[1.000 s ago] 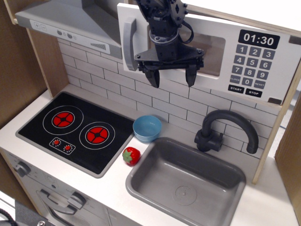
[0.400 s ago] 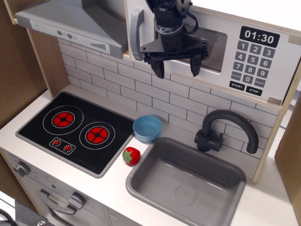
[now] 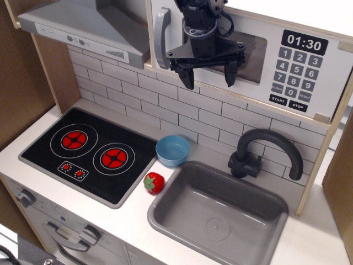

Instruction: Close microwave

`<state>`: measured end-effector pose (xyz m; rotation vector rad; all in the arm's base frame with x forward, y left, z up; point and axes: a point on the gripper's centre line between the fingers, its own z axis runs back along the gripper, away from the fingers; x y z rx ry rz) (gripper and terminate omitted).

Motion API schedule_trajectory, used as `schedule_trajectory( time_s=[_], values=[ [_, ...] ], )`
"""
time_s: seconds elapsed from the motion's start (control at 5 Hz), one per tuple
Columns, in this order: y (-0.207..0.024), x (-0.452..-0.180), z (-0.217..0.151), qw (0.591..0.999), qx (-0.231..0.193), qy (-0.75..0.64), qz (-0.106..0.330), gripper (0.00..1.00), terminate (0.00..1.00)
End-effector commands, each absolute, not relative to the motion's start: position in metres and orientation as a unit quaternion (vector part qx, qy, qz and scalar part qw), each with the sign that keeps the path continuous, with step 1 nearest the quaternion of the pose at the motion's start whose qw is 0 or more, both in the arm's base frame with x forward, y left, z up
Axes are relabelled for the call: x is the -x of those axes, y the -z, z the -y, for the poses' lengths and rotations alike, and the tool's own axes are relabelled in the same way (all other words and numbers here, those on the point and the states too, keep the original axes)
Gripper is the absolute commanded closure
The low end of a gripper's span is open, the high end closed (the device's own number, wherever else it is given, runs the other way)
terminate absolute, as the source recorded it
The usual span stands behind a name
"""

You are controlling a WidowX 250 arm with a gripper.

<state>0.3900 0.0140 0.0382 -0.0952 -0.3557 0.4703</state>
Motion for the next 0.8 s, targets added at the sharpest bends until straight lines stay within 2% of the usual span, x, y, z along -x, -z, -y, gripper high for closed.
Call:
schedule_trajectory(
  time_s=[0.0,0.2,0.4,0.6],
  values=[
    [-0.059,-0.336,-0.004,0.964,0.058,-0.197,0.170,0.00,0.00],
    [-0.066,-0.287,0.009,0.972,0.071,-0.157,0.159,0.00,0.00],
    [-0.066,-0.287,0.009,0.972,0.071,-0.157,0.159,0.00,0.00],
    [-0.066,-0.287,0.009,0.972,0.071,-0.157,0.159,0.00,1.00]
  ],
)
